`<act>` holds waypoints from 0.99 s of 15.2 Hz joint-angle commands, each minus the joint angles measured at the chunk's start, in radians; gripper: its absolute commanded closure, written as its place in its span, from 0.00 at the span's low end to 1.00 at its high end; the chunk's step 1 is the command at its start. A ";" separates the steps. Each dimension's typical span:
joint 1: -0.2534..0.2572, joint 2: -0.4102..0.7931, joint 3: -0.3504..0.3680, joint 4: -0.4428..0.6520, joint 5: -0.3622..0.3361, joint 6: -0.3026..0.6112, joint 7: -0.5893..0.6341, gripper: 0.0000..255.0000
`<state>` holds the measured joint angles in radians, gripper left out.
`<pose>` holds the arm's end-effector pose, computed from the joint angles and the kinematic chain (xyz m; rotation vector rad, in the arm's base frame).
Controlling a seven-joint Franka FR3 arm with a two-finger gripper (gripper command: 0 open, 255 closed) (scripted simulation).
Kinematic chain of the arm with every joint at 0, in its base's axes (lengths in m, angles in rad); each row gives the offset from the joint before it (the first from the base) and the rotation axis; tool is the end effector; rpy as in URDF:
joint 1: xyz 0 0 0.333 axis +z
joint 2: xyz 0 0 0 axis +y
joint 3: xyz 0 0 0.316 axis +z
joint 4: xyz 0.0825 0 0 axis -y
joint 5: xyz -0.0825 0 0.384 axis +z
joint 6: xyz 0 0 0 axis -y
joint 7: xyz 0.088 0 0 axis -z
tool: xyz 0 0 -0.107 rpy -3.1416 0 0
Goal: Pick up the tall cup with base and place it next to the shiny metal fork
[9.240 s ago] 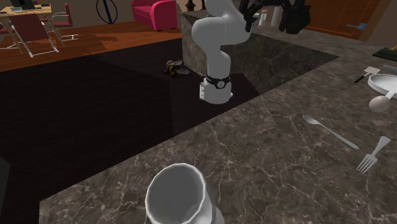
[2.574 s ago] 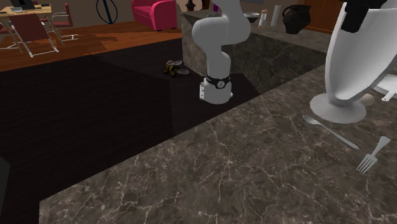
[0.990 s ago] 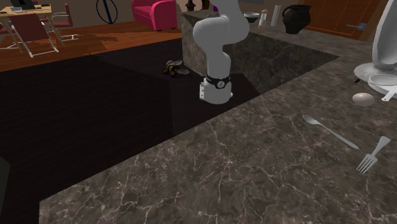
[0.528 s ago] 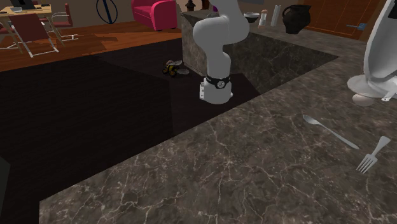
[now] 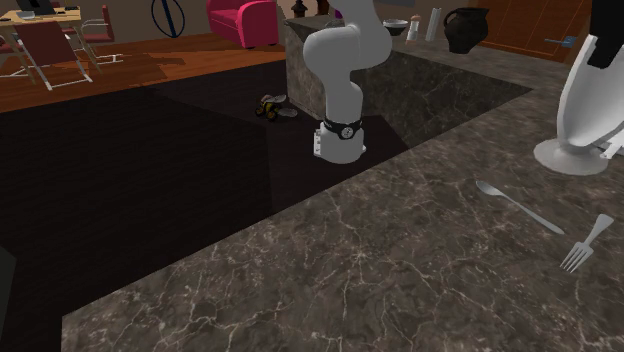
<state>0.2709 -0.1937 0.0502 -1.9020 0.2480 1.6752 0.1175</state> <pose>0.4632 0.1812 0.5808 -2.9045 -0.2510 0.1224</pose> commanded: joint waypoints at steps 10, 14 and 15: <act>0.002 -0.002 0.004 -0.147 0.008 0.143 -0.031 1.00; 0.003 0.004 0.006 -0.194 0.012 0.195 -0.042 1.00; 0.003 0.006 0.007 -0.205 0.013 0.208 -0.045 1.00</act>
<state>0.2734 -0.1827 0.0556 -2.0898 0.2590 1.8697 0.0742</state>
